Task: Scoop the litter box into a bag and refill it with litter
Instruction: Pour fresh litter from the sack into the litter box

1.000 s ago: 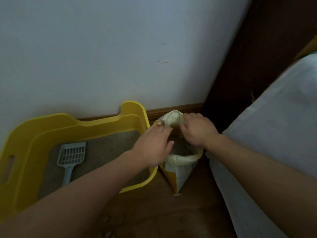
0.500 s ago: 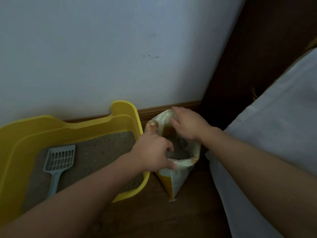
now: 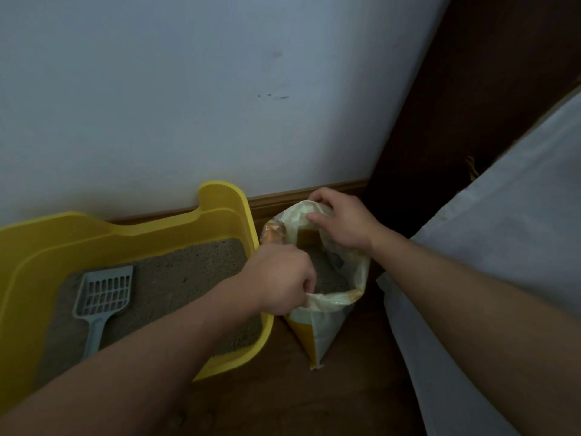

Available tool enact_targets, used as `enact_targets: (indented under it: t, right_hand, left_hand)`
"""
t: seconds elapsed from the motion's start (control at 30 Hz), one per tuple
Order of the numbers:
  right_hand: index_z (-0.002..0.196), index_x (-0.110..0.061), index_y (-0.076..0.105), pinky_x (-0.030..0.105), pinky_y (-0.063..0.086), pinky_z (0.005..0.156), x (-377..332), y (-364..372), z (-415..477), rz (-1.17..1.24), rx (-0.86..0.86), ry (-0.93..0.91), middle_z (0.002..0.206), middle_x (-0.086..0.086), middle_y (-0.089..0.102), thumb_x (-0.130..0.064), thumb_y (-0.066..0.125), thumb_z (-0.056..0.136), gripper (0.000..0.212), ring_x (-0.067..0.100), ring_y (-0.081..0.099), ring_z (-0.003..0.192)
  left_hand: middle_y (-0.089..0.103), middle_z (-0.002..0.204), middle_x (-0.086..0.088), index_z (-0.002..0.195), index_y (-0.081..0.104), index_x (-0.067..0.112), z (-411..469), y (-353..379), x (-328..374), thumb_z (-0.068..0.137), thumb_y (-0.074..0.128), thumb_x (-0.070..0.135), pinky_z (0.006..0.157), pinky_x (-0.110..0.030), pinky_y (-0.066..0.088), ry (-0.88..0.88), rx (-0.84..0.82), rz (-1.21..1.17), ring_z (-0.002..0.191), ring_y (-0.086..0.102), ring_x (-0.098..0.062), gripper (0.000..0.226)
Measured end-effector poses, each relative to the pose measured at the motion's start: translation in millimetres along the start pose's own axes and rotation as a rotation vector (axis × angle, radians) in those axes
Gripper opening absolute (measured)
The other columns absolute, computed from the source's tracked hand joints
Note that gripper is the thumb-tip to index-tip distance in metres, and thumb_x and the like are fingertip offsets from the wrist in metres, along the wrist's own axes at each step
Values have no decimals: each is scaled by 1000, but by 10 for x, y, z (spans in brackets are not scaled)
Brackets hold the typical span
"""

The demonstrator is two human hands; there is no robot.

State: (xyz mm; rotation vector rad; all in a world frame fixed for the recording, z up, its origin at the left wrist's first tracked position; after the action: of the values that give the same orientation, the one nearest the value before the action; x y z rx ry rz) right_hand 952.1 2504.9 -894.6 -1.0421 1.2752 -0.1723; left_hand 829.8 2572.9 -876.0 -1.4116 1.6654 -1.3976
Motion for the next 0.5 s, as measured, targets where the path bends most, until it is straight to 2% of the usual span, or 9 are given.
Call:
enact_targets:
  t: [0.17,0.27,0.37,0.5]
  right_hand:
    - [102,-21,66,27,46,84,-35,-67,-31,21,42,4,98,-6,66,-22,69,87,15,13,61,94]
    - [95,-25,65,23,41,77,-66,-187,-43,29,90,26,94,-6,66,-23,70,86,10,12,60,89]
    - [90,-26,65,25,43,74,-176,-344,-64,17,158,23,87,-7,67,-24,70,86,7,12,61,85]
    - [97,-17,73,30,50,82,-410,-591,-106,-1,229,8,94,-1,72,-24,68,88,12,16,65,91]
  left_hand:
    - [58,73,16,90,75,28,-53,-28,7,85,69,39,55,-23,24,6,42,-43,72,48,-4,13]
    - [69,80,15,89,76,28,-99,-49,-20,85,70,38,63,-24,35,-16,79,-127,74,56,-3,12]
    - [70,78,13,81,75,26,-160,-88,-36,86,71,34,61,-24,41,-48,117,-236,69,57,-2,10]
    - [65,75,14,73,70,30,-259,-238,-50,84,73,31,66,-31,50,-63,216,-341,71,57,-2,11]
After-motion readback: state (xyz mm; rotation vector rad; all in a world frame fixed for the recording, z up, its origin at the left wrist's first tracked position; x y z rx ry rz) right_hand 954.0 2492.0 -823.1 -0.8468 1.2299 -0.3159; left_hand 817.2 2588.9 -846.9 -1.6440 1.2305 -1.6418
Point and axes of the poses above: each hand's wrist, its own z-axis towards the middle knuckle, its own y-axis out of the palm, x = y × z, the point moved 7 cm from there along z, towards the middle knuckle
